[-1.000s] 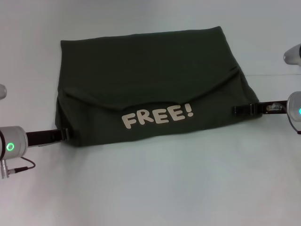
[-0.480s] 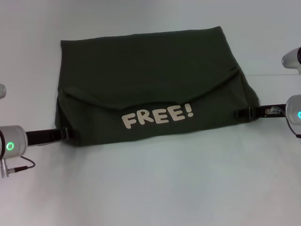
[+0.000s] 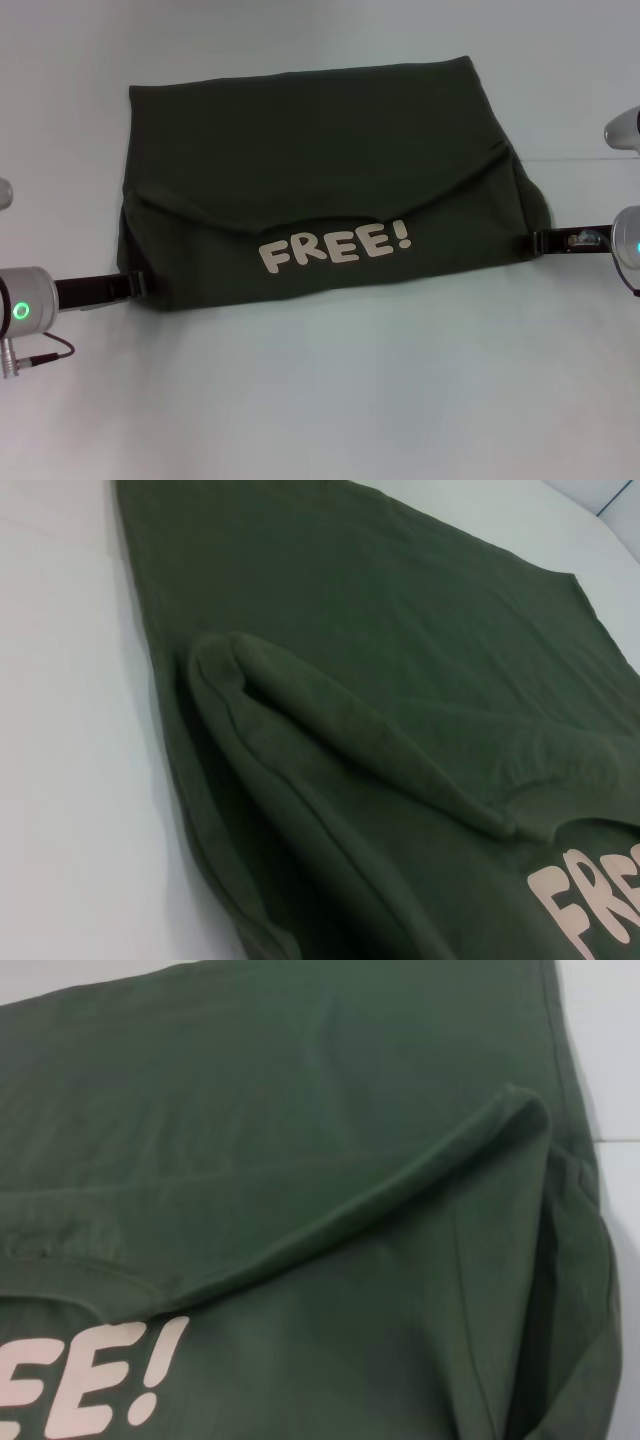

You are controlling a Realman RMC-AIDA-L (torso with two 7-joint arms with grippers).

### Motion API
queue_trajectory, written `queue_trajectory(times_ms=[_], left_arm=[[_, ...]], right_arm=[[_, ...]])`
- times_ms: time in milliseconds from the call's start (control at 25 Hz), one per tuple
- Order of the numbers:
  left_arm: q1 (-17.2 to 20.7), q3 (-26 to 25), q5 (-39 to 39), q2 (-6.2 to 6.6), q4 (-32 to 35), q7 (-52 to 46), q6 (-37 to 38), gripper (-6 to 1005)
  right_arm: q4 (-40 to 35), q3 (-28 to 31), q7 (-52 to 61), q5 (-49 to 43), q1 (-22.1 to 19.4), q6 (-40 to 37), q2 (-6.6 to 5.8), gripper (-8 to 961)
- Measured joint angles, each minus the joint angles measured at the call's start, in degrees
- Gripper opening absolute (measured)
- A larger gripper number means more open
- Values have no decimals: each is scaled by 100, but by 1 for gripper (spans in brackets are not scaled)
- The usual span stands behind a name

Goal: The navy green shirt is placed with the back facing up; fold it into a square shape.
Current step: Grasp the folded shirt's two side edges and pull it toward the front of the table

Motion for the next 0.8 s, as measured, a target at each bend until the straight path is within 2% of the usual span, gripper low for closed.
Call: queue_trajectory(times_ms=[440, 680, 800], left_arm=[[-1, -1, -3, 1, 5, 0, 0, 34], [-22, 0, -3, 8, 9, -3, 2, 34], [-33, -9, -3, 20, 12, -5, 36, 33]], right_arm=[[0, -111, -30, -138, -22, -32, -4, 214], [-46, -105, -52, -141, -80, -41, -4, 53], [-88, -95, -53, -135, -112, -89, -4, 36]])
